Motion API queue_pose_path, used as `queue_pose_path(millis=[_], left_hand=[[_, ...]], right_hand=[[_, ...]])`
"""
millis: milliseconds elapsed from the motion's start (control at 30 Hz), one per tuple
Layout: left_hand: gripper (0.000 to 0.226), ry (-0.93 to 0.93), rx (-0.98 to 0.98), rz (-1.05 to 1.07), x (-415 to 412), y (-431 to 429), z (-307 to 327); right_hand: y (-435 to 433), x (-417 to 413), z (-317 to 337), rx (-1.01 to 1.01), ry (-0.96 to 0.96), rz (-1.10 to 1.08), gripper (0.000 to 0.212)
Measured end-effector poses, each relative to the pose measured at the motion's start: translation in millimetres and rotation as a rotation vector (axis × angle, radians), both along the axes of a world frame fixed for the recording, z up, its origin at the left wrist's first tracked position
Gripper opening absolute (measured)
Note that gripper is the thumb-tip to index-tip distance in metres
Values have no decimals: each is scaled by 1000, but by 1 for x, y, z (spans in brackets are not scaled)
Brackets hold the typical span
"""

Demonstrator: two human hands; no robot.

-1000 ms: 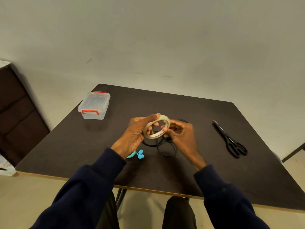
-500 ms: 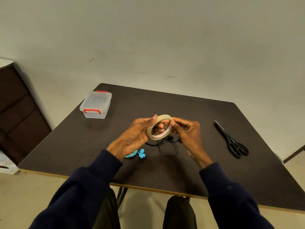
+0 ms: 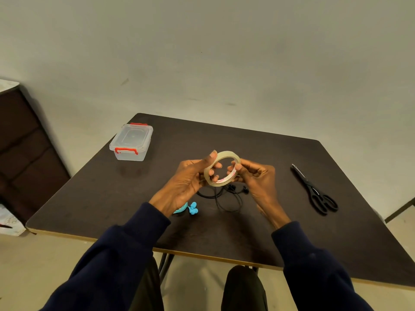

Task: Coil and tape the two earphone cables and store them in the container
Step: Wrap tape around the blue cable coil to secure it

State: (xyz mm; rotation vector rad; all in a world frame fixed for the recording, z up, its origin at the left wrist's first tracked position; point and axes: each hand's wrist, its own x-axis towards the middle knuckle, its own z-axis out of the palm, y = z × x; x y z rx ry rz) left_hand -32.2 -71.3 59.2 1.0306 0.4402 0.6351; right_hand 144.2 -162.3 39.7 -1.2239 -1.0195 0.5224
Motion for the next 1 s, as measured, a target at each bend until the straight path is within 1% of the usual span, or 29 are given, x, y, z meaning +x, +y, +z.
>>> queue_pose_path(millis=[133,233,367,500,567,700,767,867,1000], left_hand=[[31,-23,13,-18,-2,3,-6],[34,-63,-1,-77,-4,6,-11],[37,-32,19,-83,-4,4,-9],[38,2,37,-55,-4,3,-8],[36,6,18,-47,-3,2,-7],[19,-2,-53,-11,-1,-2,-2],[21,-18,-109,5,-1,-4,0],[17,-37,-185,-1,-1,-7,3],[37,-42,-208,-14,-2,-11,6]], right_hand=[[0,1,3,3,-2,5,19],[-1,3,1,-13,20,0,20],[-3,2,-2,-41,58,-3,18],[-3,0,-1,-49,38,-4,15],[-4,2,-1,-46,14,-4,17],[-4,3,1,-42,-59,2,18],[-4,2,3,-46,-83,-7,18],[-2,4,3,-44,-96,-21,18],[-2,5,2,-39,-101,-33,16]])
